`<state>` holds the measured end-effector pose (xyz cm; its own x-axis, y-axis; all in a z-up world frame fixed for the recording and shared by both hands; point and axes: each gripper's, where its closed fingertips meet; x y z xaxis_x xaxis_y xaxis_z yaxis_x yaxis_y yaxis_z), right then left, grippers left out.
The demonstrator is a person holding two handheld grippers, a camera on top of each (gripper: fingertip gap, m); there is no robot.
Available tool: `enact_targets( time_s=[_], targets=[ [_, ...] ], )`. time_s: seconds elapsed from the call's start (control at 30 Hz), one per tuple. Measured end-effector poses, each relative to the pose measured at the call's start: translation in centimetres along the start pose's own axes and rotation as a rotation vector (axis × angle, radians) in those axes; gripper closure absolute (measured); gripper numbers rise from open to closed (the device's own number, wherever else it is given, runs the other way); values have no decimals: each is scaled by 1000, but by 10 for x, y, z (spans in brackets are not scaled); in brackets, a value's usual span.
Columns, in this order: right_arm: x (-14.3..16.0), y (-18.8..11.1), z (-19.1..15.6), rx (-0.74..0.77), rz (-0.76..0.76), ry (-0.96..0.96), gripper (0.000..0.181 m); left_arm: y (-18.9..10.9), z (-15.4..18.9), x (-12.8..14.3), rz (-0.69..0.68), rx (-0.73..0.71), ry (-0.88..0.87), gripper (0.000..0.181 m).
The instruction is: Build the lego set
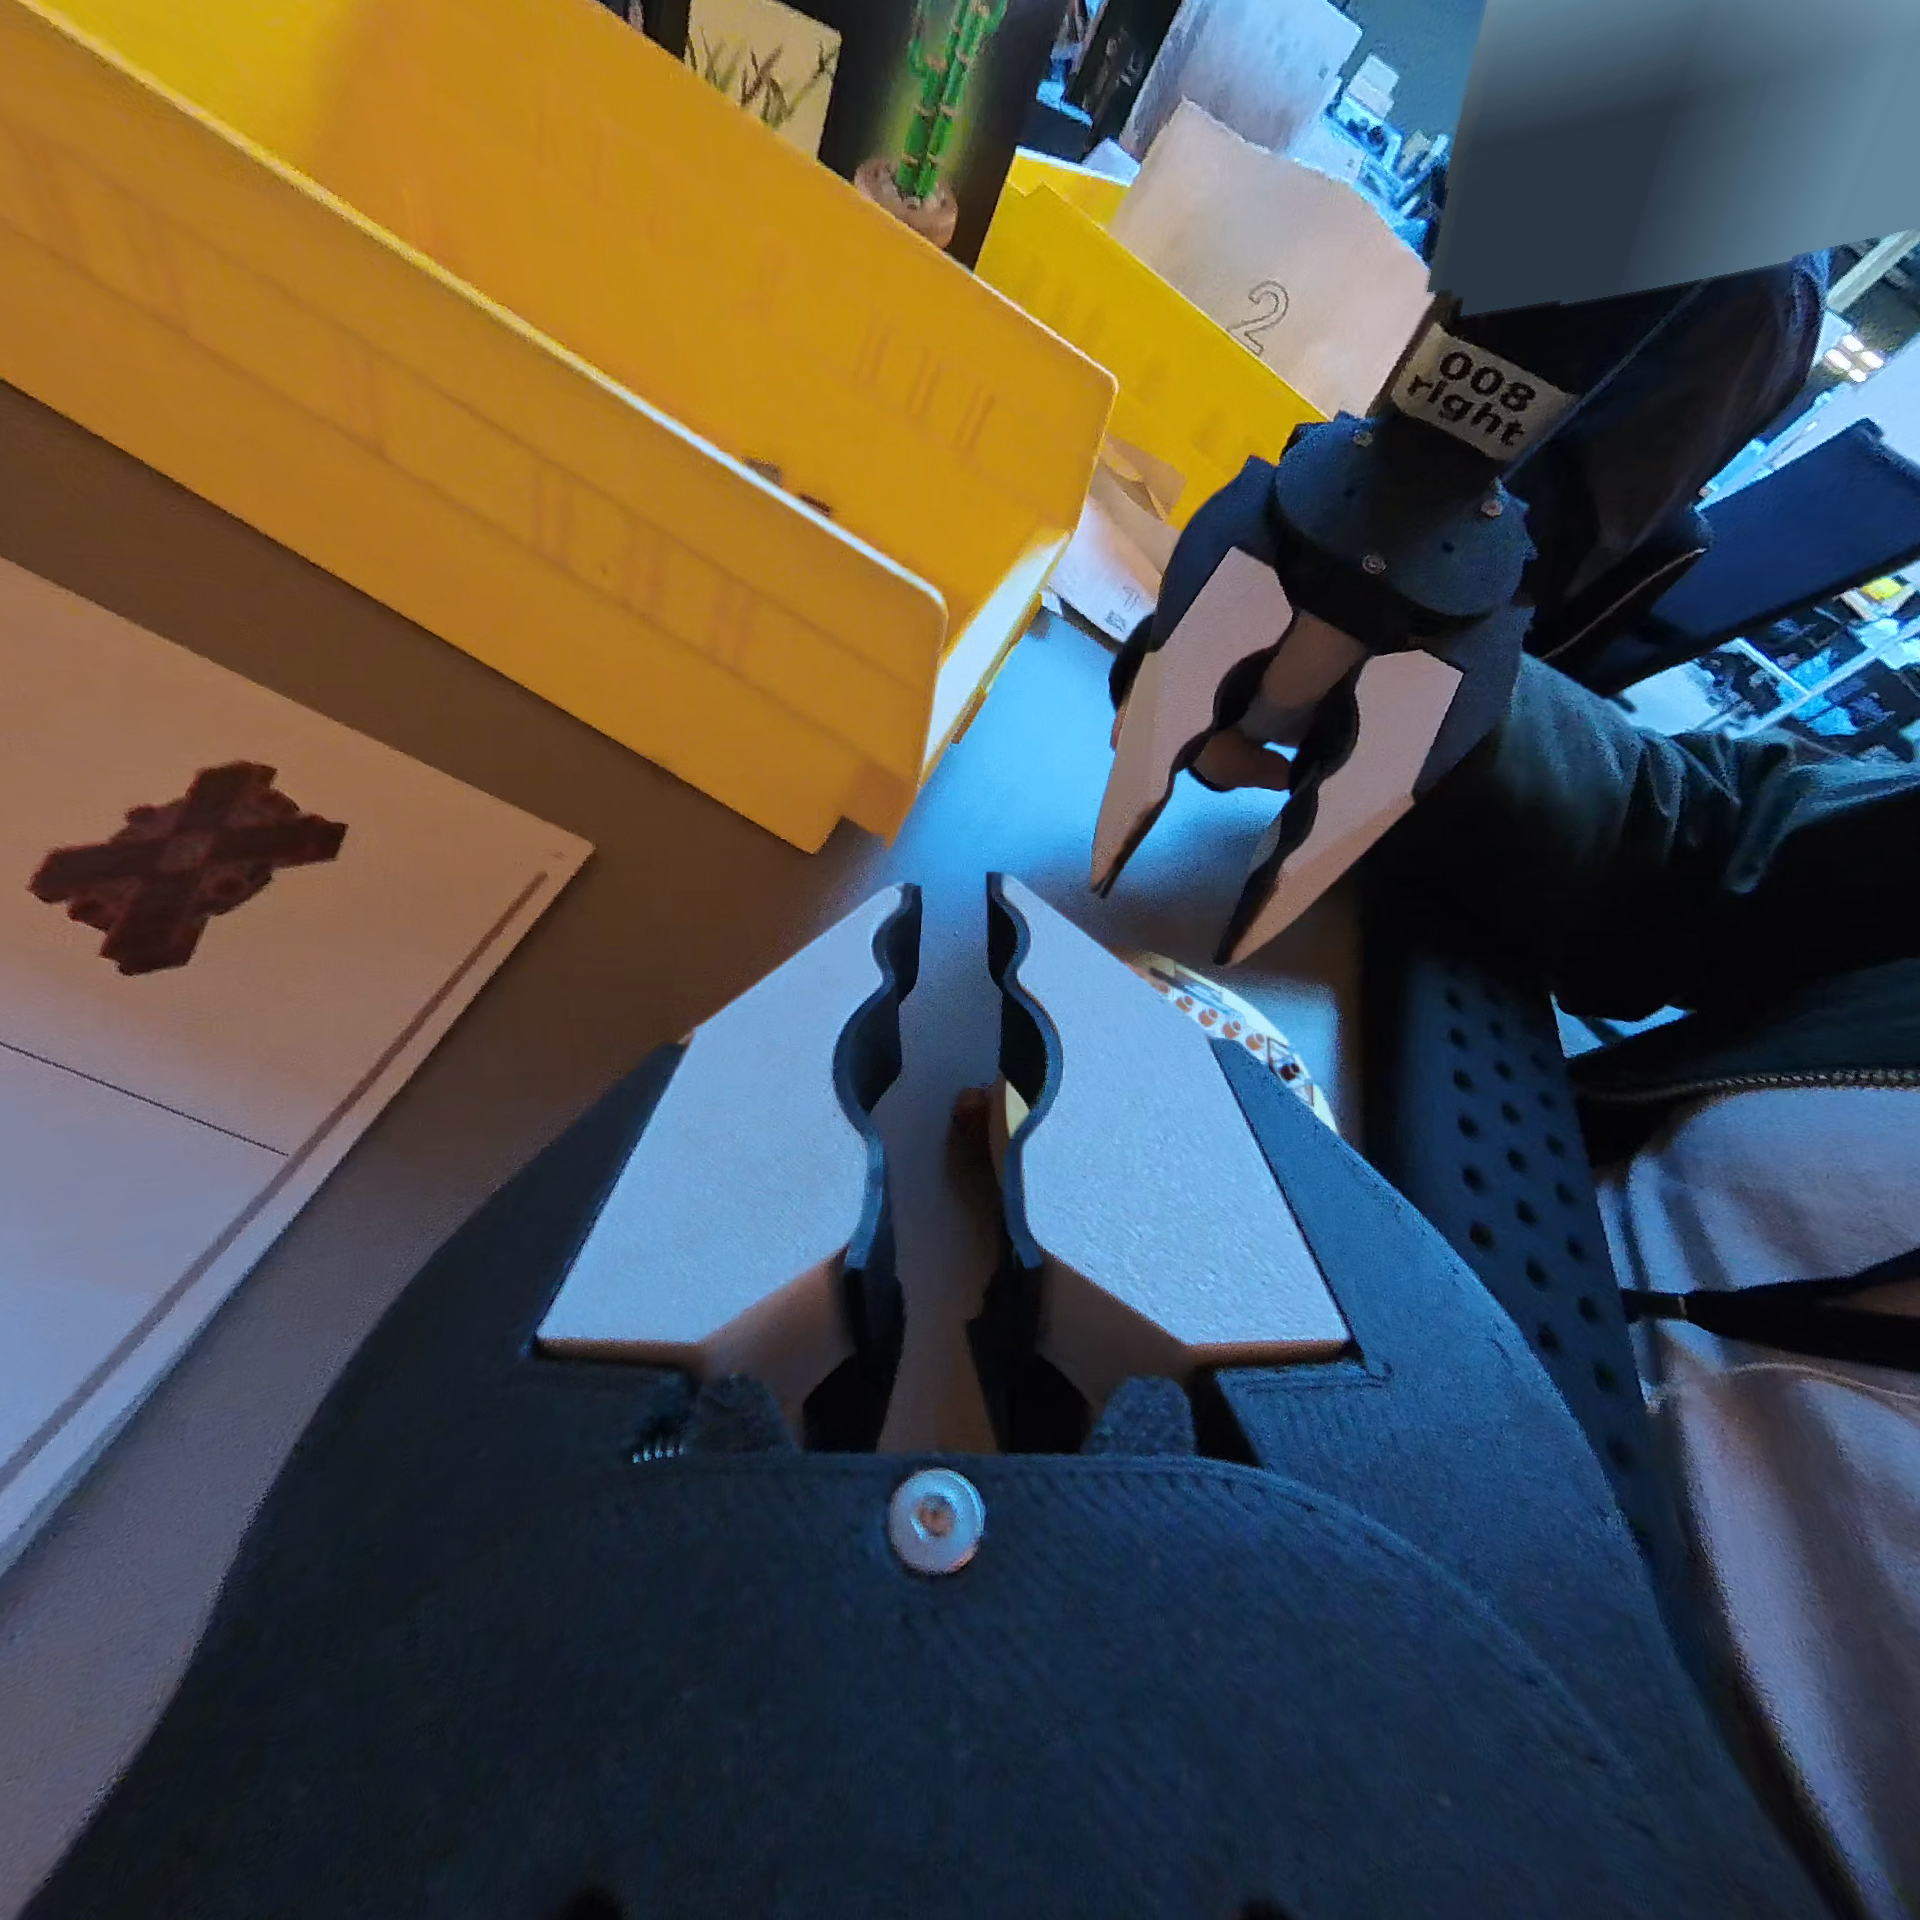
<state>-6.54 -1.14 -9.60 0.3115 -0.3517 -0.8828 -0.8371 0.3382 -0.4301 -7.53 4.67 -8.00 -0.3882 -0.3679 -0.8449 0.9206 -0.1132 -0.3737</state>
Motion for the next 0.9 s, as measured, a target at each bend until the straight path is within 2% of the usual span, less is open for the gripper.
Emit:
enact_targets(
  time_s=[0.13, 0.27, 0.33, 0.43, 0.63, 0.7, 0.73, 0.9],
  targets=[
    [-3, 2, -9, -59, 24, 9, 152, 1, 8, 5, -32, 60, -29, 167],
    [-32, 13, -25, -35, 107, -118, 156, 4, 7, 13, -77, 54, -24, 164],
    [-37, 30, -36, -30, 60, -187, 157, 7, 9, 22, -129, 76, -44, 163],
    [-28, 52, -37, 6, -63, -268, 160, 12, 6, 30, -178, 54, -23, 157],
    [-19, 75, -40, -70, -166, -186, 160, 11, 4, 36, -207, 45, -25, 158],
    [-12, 80, -36, -59, -220, -173, 160, 12, 6, 36, -203, 58, -27, 159],
    [-12, 80, -36, -55, -222, -178, 165, 12, 7, 37, -211, 64, -26, 159],
    [-11, 71, -27, 11, -230, -239, 167, 7, 2, 38, -222, 41, 4, 157]
  ],
)
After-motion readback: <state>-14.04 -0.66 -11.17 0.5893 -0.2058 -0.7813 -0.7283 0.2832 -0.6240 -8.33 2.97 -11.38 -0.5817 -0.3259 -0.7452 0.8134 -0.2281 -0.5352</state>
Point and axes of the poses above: each gripper's, where its closed fingertips meet, y out along the fingers, x out of its underside, z = x × y across the jaws, and after that the axes turned 7 degrees about -x, right-handed
